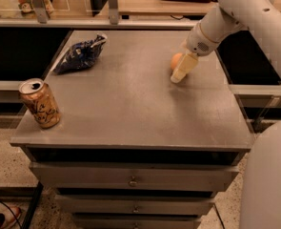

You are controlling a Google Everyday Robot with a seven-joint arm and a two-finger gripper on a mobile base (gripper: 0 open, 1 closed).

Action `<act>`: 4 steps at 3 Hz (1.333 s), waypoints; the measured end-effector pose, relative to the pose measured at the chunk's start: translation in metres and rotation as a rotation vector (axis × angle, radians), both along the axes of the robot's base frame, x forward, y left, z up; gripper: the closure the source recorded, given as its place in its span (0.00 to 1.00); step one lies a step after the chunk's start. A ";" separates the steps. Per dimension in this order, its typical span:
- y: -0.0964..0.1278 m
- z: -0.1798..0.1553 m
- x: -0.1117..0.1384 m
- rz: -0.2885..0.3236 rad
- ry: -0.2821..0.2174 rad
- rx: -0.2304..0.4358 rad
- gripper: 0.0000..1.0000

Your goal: Move orange near blue chip bag

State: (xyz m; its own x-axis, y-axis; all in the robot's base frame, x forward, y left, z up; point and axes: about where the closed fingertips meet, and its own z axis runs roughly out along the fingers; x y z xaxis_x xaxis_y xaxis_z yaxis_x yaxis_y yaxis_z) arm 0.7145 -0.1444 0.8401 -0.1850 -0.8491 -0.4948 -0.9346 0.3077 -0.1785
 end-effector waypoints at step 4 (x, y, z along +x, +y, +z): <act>0.006 -0.012 0.003 0.014 0.024 0.004 1.00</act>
Offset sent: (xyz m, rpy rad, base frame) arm 0.0029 -0.0006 -0.0036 -0.0038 0.0265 -0.0012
